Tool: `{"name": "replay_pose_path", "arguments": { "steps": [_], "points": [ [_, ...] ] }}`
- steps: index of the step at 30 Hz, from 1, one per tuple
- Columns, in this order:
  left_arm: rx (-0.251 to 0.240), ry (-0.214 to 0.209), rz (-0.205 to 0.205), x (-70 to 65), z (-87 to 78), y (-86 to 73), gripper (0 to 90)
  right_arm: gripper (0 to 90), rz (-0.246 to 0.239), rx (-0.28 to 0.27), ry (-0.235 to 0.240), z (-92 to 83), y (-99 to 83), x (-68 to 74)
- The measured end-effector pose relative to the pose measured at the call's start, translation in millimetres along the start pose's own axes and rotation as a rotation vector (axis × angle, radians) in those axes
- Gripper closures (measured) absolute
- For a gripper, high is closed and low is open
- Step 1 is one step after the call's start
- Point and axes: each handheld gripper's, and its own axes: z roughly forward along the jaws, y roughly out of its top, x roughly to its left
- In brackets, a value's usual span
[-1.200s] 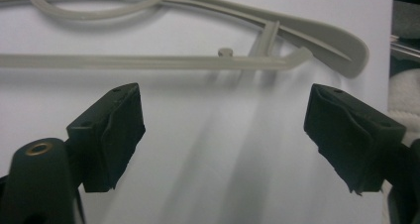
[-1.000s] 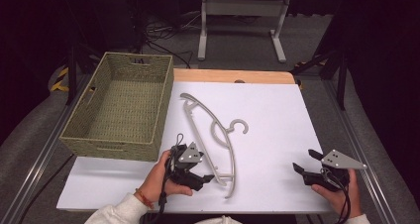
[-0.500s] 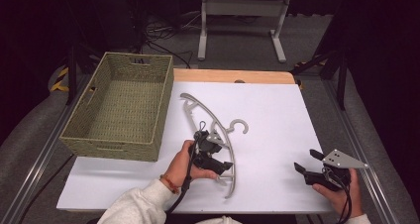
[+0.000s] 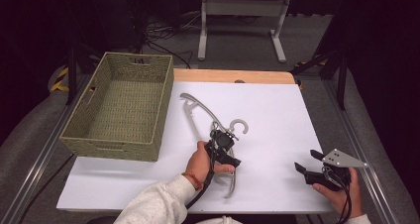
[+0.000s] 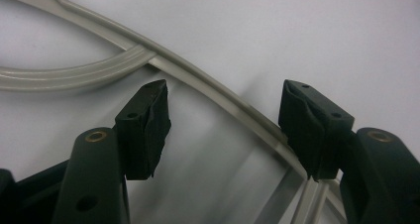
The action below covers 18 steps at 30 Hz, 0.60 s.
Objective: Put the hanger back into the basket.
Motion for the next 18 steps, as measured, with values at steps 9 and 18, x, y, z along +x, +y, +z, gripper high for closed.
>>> {"name": "replay_pose_path", "arguments": {
  "steps": [9,18],
  "points": [
    [-0.012,-0.006,0.063,3.7,-14.7,-5.2,67.2,24.9,0.013,0.015,0.003,-0.4,-0.5,-1.4],
    [-0.018,-0.073,-0.04,26.0,-17.3,-19.3,59.4,24.7,0.018,0.046,0.004,3.2,-1.5,-1.8]
  ]
}}
